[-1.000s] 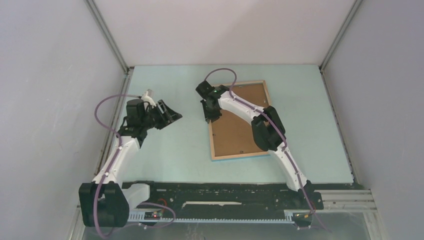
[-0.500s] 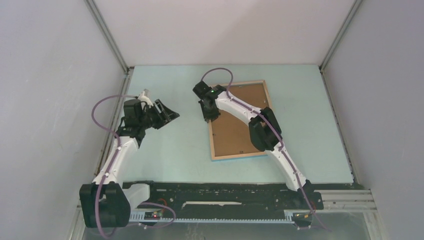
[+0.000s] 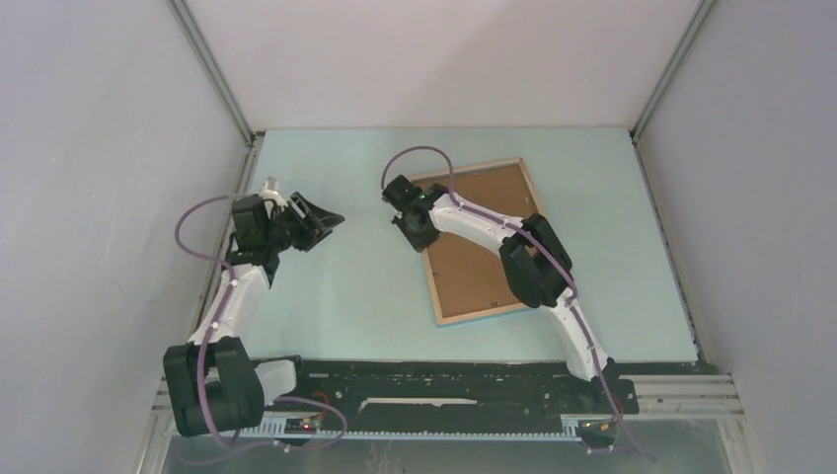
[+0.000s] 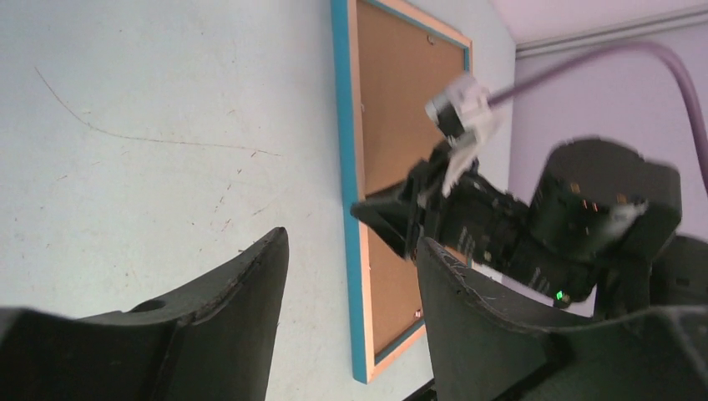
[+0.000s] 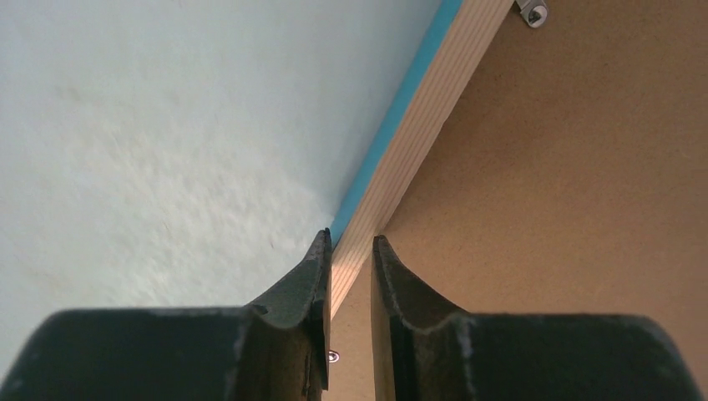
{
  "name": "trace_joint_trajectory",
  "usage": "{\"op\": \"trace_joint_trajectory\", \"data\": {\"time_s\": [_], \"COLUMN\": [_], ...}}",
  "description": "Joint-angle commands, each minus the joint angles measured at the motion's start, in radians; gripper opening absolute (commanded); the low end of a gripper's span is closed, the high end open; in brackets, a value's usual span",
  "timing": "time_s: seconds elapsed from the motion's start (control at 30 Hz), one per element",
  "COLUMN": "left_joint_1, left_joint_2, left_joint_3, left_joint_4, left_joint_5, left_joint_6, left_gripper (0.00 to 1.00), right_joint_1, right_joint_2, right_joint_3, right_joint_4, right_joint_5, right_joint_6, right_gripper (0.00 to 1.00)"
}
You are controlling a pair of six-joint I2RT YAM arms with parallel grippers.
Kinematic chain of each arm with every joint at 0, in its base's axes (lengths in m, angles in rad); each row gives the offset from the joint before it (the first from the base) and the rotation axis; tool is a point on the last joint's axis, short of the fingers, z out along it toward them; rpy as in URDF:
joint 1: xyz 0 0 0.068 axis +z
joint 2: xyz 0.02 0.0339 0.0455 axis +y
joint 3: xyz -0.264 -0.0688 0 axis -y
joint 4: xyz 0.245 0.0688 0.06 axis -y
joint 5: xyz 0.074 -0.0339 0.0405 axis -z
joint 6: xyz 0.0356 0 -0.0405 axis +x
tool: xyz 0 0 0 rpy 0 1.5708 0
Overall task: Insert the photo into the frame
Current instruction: Adjust the photo frame at the center of the board.
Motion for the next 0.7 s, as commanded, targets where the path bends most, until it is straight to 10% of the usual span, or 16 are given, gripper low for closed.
{"op": "trace_joint_trajectory", "data": {"time_s": [0.0,0.43,0.67], "left_joint_1": [0.04,-0.075,-0.245], "left_joint_2": [0.021,0.245,0.547], "left_joint_3": [-0.048,0.098,0.451], "left_joint_4": [0.133,0.11,-0.046], "left_joint_5": [0.064,-0.046,-0.113], "left_joint_6": [-0.107,-0.048,0.057], "left_gripper": [0.63,0.73,0.73], "right_joint_1": [0.038,0.04,0.009], "right_joint_2": [-0.158,-0.565,-0.747], "right_joint_3": [-0.257,-0.77,-0.843], "right_joint_4": [-0.002,0.099,0.203], "right_joint_5": [-0.04,-0.019,-0.03], "right_joint_6": [-0.228,-0.073,0.028], "right_gripper": [0.0,0.0,0.59]}}
